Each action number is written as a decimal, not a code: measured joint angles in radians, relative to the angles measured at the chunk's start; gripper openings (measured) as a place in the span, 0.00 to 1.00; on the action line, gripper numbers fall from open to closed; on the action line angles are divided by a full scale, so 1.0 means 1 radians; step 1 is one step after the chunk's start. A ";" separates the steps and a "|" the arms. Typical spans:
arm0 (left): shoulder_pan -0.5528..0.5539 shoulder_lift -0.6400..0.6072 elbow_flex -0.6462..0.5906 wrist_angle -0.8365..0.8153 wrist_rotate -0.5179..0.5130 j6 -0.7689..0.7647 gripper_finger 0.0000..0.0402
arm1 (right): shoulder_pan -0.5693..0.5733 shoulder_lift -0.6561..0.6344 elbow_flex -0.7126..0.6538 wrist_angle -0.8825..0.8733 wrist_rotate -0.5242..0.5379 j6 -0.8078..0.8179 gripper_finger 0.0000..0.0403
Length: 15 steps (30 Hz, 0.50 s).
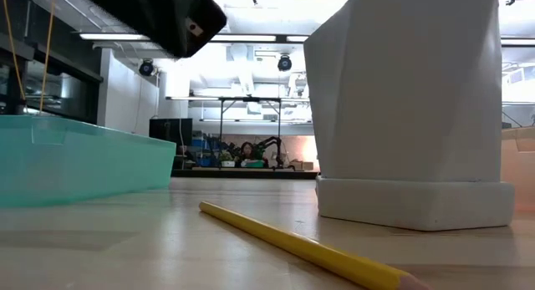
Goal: Sort pens & pencils
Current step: Put the yellow pencil into the orange bin
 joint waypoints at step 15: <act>-0.036 0.104 0.061 -0.032 -0.076 0.054 0.28 | 0.000 0.000 0.000 -0.013 -0.009 0.002 0.25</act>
